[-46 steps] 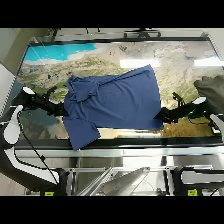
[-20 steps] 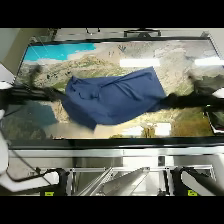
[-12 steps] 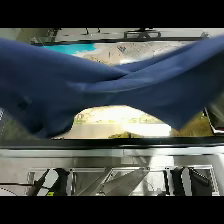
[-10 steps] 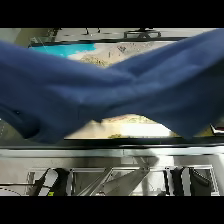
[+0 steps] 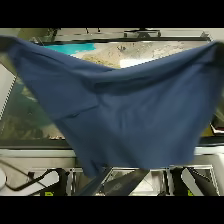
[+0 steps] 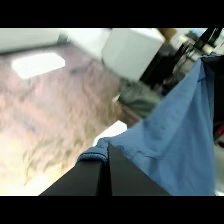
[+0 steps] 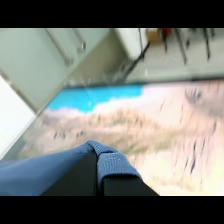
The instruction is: Fold the shirts.
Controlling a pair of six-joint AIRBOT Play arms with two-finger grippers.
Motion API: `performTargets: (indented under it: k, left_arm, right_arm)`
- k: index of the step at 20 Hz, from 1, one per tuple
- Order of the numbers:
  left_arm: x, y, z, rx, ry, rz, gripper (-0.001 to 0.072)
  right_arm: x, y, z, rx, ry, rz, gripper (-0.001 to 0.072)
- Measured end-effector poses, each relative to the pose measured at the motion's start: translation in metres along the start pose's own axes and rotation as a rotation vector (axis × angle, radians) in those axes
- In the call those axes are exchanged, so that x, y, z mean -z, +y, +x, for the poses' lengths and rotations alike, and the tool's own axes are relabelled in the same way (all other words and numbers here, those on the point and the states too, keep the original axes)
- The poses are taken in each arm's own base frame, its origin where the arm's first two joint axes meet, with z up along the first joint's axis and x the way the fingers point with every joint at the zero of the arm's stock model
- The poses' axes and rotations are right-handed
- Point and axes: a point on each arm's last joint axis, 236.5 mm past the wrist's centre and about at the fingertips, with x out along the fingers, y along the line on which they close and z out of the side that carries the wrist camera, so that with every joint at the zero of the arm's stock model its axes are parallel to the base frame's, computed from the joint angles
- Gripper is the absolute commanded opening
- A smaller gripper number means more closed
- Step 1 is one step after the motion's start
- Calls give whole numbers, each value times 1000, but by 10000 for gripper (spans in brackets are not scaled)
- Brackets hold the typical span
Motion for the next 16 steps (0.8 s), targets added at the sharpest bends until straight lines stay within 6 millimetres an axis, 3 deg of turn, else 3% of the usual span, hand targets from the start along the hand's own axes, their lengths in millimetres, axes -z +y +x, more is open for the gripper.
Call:
performTargets:
  k: [3,5,7,9,12,16]
  left_arm:
    - [56,94,68,-33,157,-164,24]
    - [101,157,103,-73,231,-273,22]
    - [143,212,124,-115,267,-374,23]
    - [180,260,133,-166,274,-461,24]
    - [213,309,137,-207,235,-554,24]
    - [222,342,139,-226,151,-603,23]
  right_arm:
    - [70,-75,67,13,162,167,13]
    - [117,-120,105,42,242,259,13]
    - [160,-165,135,81,286,343,13]
    - [193,-203,155,111,301,425,13]
    - [222,-245,177,126,311,503,13]
    - [217,-274,200,114,286,521,14]
